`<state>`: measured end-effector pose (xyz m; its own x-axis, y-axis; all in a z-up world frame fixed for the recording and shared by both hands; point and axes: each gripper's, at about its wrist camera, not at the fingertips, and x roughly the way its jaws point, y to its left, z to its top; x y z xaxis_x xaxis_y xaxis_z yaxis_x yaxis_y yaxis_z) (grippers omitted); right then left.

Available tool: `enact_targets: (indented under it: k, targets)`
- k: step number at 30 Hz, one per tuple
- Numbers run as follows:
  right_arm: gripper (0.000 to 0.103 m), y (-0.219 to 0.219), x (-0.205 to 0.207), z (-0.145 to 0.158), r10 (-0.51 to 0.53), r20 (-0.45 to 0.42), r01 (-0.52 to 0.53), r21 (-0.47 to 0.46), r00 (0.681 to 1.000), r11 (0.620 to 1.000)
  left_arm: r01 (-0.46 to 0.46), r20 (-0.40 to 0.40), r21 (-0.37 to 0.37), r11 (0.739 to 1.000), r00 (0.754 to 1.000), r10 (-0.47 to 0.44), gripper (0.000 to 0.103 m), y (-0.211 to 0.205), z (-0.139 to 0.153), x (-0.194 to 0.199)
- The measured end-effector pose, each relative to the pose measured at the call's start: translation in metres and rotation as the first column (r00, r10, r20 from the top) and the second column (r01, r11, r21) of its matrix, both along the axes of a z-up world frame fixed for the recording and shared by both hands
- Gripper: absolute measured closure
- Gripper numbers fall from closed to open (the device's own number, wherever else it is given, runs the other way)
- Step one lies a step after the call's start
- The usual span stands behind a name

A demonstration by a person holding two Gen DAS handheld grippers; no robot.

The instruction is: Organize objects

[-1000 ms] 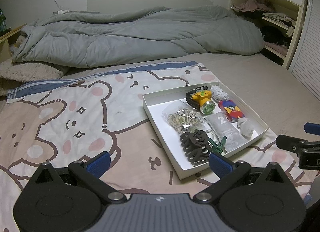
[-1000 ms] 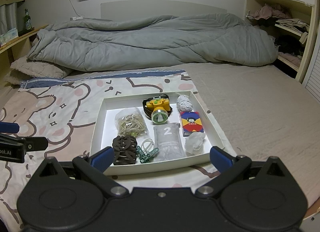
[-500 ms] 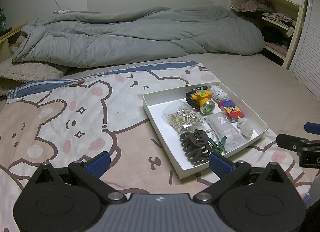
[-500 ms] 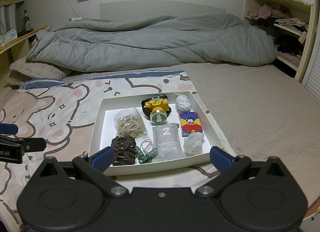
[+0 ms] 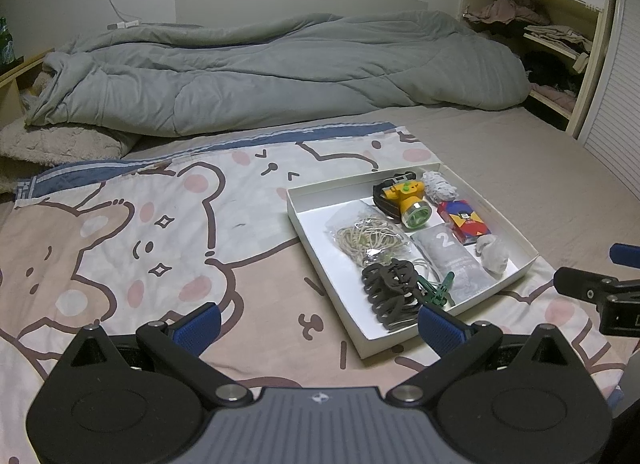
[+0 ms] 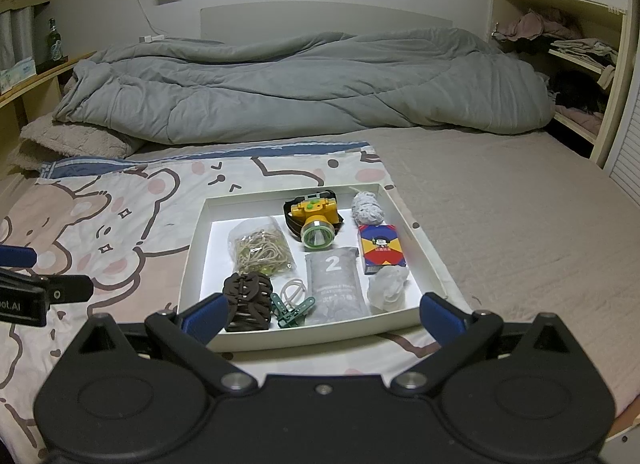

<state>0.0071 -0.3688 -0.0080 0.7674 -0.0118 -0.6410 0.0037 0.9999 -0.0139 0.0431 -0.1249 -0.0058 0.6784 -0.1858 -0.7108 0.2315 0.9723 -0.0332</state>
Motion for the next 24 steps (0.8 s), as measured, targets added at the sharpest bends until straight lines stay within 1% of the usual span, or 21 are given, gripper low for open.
enact_targets:
  k: [24]
  targets:
    - [0.0, 0.0001, 0.0014, -0.0005, 0.012, -0.004, -0.012, 0.008, 1.0, 1.0, 0.002, -0.003, -0.003, 1.0, 1.0, -0.002, 0.0, -0.0026, -0.0005, -0.0004]
